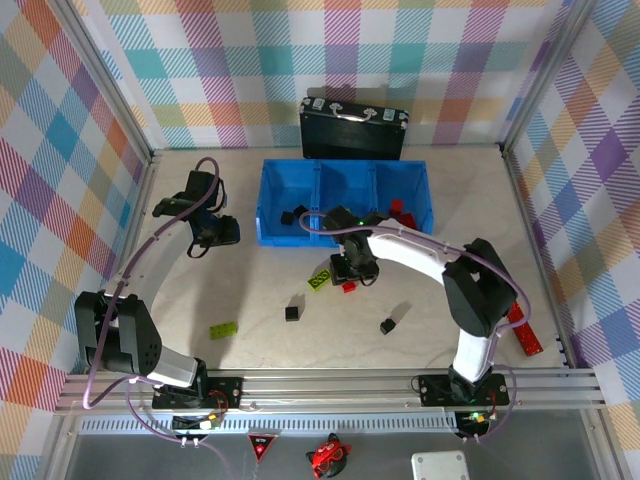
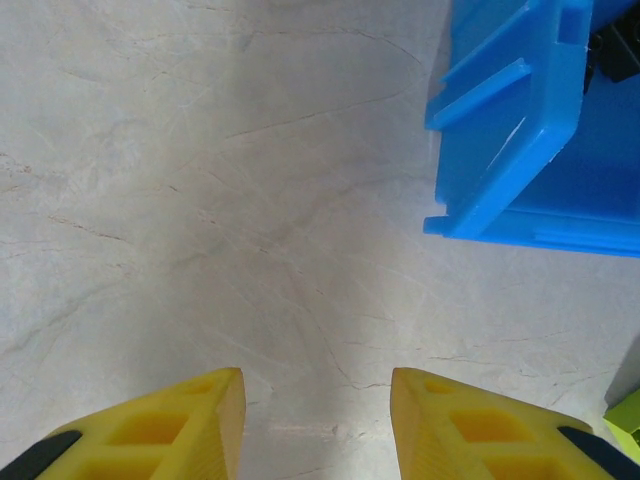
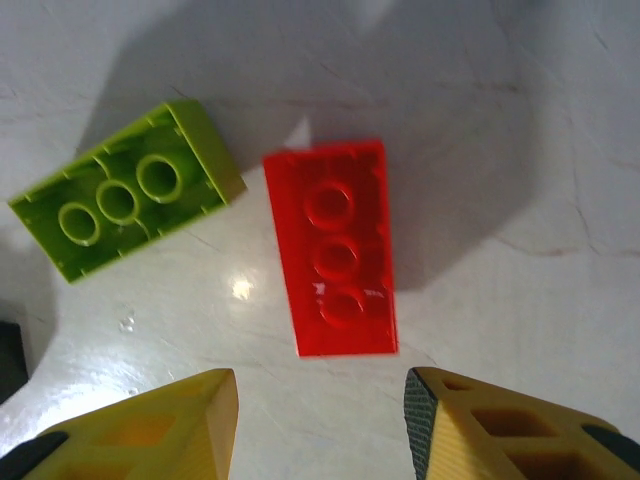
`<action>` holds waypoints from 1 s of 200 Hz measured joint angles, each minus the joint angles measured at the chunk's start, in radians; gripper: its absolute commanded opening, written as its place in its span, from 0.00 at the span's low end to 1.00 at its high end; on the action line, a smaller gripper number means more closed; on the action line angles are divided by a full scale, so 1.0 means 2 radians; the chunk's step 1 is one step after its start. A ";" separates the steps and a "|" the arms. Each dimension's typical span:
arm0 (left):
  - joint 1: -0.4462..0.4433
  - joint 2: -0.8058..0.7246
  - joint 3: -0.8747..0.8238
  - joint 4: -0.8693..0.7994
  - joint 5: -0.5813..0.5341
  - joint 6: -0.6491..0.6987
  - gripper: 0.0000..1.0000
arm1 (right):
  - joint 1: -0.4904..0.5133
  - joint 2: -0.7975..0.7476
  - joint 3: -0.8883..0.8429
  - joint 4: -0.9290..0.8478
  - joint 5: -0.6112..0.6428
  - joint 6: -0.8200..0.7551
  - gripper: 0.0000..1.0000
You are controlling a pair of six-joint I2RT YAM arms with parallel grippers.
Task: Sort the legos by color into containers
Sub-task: Pick up the lego from the center of the table.
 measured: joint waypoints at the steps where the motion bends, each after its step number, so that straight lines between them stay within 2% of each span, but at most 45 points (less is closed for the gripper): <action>1: 0.000 0.000 0.000 0.000 0.000 0.000 0.43 | 0.000 0.002 0.002 0.000 0.000 -0.001 0.49; 34: 0.004 0.000 -0.003 0.007 0.002 0.002 0.43 | 0.001 0.032 0.032 -0.002 0.011 -0.008 0.50; 109: 0.011 0.000 -0.003 0.008 0.003 0.004 0.43 | 0.001 0.056 0.039 -0.006 0.024 -0.017 0.55; 200: 0.012 0.000 -0.003 0.008 0.003 0.004 0.43 | 0.002 0.081 0.041 -0.006 0.024 -0.017 0.50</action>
